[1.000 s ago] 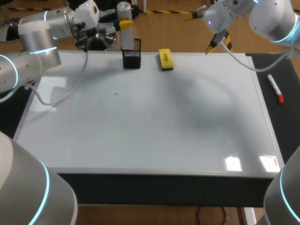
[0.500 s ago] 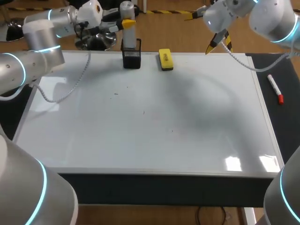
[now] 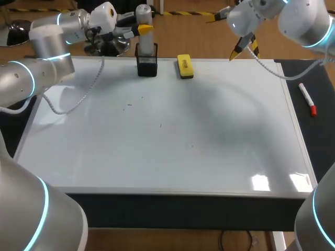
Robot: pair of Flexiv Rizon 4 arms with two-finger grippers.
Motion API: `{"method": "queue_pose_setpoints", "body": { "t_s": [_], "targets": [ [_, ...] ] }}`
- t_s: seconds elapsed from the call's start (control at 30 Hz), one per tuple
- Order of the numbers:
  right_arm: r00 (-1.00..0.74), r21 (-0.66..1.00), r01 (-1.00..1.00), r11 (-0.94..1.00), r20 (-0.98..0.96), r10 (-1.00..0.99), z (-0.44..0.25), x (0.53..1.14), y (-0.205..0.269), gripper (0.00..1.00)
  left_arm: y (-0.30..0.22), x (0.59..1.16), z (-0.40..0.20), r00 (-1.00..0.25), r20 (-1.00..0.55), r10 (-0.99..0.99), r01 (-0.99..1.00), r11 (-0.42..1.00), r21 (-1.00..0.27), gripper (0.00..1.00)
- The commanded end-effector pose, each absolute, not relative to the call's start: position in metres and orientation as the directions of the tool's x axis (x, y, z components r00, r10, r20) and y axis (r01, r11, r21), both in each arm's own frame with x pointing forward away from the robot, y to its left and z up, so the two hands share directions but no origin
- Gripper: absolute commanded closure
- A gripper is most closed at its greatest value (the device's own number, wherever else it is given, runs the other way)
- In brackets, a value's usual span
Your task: Pick up the inspection probe, press it on each red-marked spot on the whiteboard one by one, put down the probe, pick up the eraser, and wipe off all the red marks.
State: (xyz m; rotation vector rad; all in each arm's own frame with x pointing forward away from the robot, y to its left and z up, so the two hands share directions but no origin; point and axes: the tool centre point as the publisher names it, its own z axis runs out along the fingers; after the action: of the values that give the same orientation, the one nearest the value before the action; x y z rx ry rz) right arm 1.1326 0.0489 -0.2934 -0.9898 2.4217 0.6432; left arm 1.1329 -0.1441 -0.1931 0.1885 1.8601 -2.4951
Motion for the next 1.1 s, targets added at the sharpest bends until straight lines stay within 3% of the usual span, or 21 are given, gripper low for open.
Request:
{"method": "queue_pose_setpoints", "body": {
  "t_s": [0.03,1.1],
  "targets": [
    [-0.644,0.247,-0.732,0.635,-0.553,-0.528,-0.293,1.133,0.049,0.0,-0.143,1.139,-0.201,-0.991,-0.114,0.067,0.088,-0.3,-0.95,1.0],
    [-0.644,0.247,-0.732,0.635,-0.553,-0.528,-0.293,1.133,0.049,0.0,-0.143,1.135,-0.232,-0.99,-0.107,0.087,0.078,-0.294,-0.953,1.0]
  ]
}}
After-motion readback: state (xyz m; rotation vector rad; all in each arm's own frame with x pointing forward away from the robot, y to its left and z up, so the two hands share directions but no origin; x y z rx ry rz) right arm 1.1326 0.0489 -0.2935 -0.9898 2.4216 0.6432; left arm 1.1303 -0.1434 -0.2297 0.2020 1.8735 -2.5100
